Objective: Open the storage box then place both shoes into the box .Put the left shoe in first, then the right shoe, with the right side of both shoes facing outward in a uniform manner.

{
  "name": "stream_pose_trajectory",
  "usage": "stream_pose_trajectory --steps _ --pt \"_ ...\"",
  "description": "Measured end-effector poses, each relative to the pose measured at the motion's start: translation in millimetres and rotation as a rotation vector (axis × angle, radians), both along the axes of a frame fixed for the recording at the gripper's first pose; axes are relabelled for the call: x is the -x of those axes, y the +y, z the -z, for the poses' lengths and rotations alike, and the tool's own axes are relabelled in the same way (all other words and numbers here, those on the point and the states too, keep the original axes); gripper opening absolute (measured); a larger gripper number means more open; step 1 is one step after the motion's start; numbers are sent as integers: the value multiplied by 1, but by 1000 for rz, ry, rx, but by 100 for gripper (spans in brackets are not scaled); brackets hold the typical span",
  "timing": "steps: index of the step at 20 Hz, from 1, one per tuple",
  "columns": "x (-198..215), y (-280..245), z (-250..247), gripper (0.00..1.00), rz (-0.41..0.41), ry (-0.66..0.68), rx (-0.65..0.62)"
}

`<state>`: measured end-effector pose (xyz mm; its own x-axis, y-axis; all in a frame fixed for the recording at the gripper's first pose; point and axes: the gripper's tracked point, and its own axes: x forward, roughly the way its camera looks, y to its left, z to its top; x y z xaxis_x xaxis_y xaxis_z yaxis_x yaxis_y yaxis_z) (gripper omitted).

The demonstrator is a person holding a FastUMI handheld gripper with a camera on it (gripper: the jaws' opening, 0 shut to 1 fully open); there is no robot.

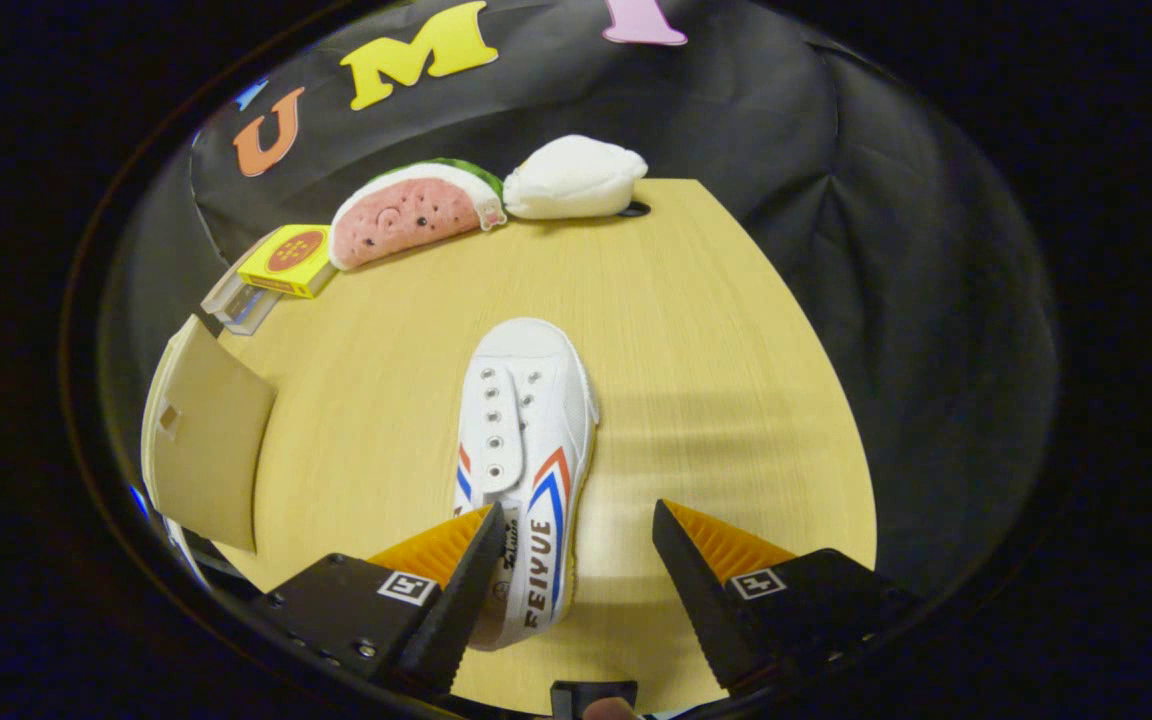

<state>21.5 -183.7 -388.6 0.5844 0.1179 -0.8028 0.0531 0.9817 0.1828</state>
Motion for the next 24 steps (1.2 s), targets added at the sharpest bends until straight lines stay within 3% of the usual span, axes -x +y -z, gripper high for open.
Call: stream_pose_trajectory --steps 3,4,5,8,9,11,12,14,15,24 --pt "-8 0 9 90 -30 39 15" --pt "-10 5 10 74 -47 47 0" --pt "-12 8 9 70 -58 49 -12" --pt "-15 15 8 34 -74 72 -66" --pt "-14 12 8 34 -67 80 -78" --pt "-15 9 6 22 -41 89 -109" --pt "-13 10 7 7 -28 95 -132" --pt "-4 7 1 7 -8 93 -139" --pt "-15 8 5 0 -3 86 -138" --pt "-7 15 -23 0 32 45 -161"
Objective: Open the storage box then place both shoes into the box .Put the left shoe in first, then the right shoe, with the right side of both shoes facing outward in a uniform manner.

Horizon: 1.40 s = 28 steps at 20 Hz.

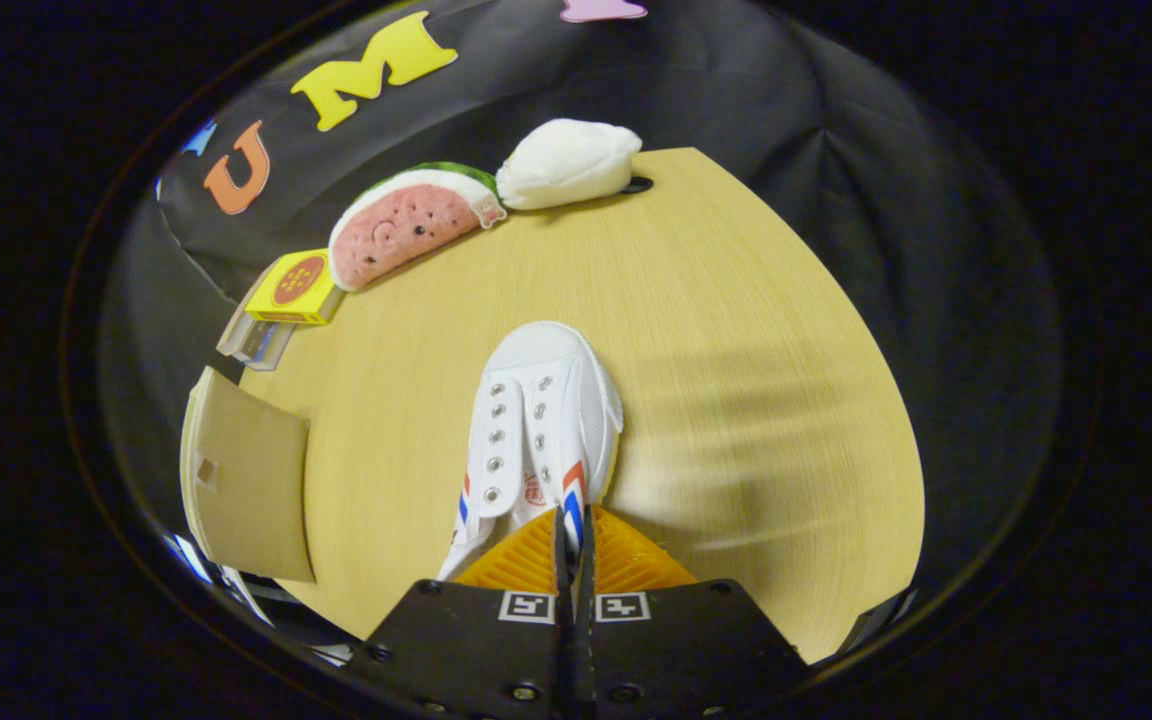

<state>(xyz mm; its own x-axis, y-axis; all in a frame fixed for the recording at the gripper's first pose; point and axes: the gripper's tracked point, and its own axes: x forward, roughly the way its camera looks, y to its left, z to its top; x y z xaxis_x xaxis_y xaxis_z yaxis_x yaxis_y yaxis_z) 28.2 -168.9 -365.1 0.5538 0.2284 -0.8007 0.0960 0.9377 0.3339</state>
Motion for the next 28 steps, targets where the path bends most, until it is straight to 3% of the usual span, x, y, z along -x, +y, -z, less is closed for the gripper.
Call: stream_pose_trajectory --steps 6,14,21,28 --pt "15 50 -75 0 20 -84 -29" --pt "41 182 -176 0 -65 -178 -90" --pt "53 306 -198 0 -62 -205 -71" --pt "53 385 -171 0 -27 -217 5"
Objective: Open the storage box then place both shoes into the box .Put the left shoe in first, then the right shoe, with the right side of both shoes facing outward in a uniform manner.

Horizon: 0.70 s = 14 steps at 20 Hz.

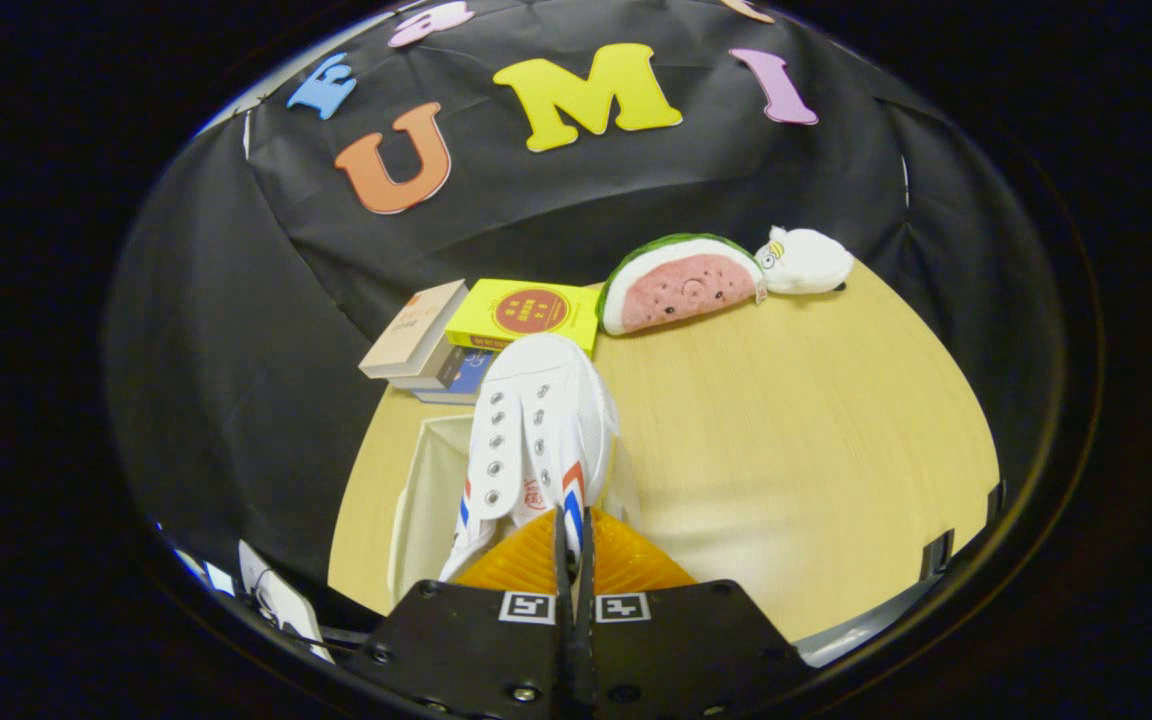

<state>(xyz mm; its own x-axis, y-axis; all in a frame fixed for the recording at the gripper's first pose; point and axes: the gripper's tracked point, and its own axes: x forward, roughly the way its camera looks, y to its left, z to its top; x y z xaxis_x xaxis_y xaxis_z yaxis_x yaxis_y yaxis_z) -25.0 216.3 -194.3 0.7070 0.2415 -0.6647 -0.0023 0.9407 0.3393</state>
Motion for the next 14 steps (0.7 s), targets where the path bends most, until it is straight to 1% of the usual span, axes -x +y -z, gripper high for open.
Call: stream_pose_trajectory --steps 7,10,12,13,14 --pt "-1 15 38 0 17 6 86" --pt "-4 17 46 0 -1 -26 153" --pt "-2 20 50 0 0 -29 157" --pt "-2 22 53 1 -4 -22 148" --pt "0 25 56 8 -13 -10 135"
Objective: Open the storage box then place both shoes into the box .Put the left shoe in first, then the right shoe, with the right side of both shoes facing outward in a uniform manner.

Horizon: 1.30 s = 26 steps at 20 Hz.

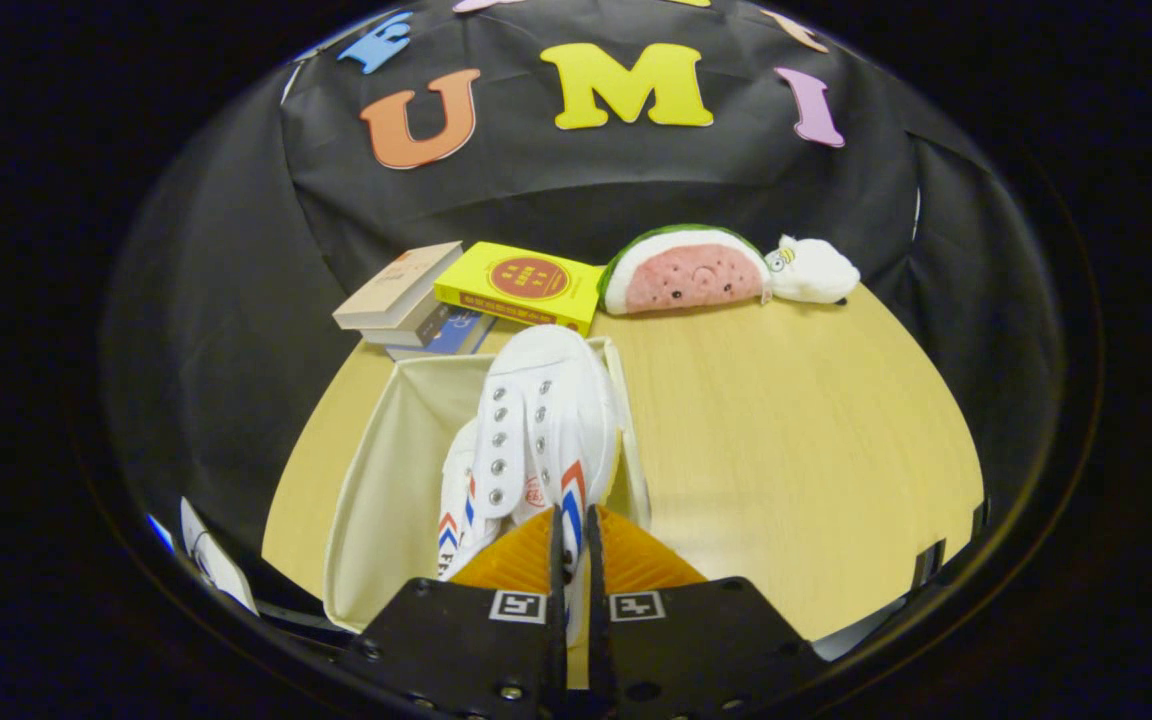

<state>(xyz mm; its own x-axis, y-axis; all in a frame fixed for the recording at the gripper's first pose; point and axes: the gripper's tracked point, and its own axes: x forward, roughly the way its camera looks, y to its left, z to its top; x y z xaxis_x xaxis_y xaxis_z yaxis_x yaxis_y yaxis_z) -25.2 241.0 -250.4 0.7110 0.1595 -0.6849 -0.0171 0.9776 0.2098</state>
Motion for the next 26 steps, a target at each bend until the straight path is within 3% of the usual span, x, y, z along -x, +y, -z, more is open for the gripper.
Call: stream_pose_trajectory --steps 7,10,13,16,22,26 --pt "1 1 -16 40 -38 -63 13" --pt "3 -7 -29 67 -44 -119 63" --pt "5 -18 -47 82 -29 -174 103" --pt "6 -41 -82 90 6 -262 125" --pt "15 -117 -176 90 119 -496 183" --pt "31 -153 -214 90 178 -565 165"
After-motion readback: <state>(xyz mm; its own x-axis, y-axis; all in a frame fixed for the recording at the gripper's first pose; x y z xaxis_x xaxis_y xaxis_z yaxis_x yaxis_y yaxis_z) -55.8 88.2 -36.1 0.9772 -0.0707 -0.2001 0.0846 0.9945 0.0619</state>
